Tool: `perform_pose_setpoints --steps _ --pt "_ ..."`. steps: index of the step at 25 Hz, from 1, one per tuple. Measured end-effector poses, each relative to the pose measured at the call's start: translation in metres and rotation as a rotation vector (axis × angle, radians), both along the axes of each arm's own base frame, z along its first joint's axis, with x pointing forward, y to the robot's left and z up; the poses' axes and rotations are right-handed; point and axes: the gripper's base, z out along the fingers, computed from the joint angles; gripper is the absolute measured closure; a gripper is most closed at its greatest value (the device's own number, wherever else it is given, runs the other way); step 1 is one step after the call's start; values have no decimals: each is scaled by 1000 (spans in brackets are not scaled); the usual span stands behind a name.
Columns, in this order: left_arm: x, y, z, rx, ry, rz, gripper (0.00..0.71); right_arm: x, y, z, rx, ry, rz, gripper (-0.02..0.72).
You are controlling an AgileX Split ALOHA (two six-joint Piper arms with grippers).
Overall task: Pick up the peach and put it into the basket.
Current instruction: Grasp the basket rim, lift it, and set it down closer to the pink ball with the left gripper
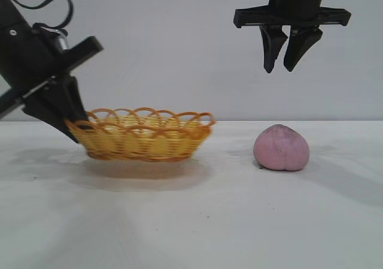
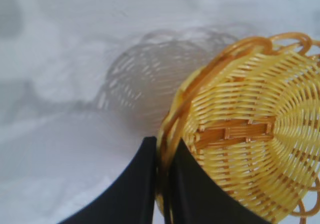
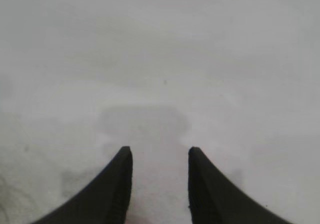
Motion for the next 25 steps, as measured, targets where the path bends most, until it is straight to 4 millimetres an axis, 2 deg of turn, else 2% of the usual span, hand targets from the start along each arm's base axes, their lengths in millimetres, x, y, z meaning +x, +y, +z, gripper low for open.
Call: perform_pose_setpoints --steps 3,8,9,12,14,18,19,24,25 --pt "-15 -11 -10 -9 28 25 710 0 0 0 -2 1 0 491" --pt "-16 -11 -13 -7 25 57 710 0 0 0 -5 2 2 491" --pt "-16 -11 -13 -7 25 57 648 0 0 0 -5 2 2 491" --pt "-16 -11 -13 -7 25 54 648 0 0 0 -5 2 2 491" --pt "-16 -11 -13 -5 25 47 534 0 0 0 -5 2 2 491" --pt "-17 -12 -13 -11 33 33 370 0 0 0 -5 2 2 491" --pt "-18 -12 -12 -15 36 29 354 0 0 0 -5 2 2 491" --pt "-18 -3 -10 -20 44 15 371 0 0 0 -5 2 2 491" --pt "-17 0 -5 -24 37 16 330 0 0 0 -5 2 2 491"
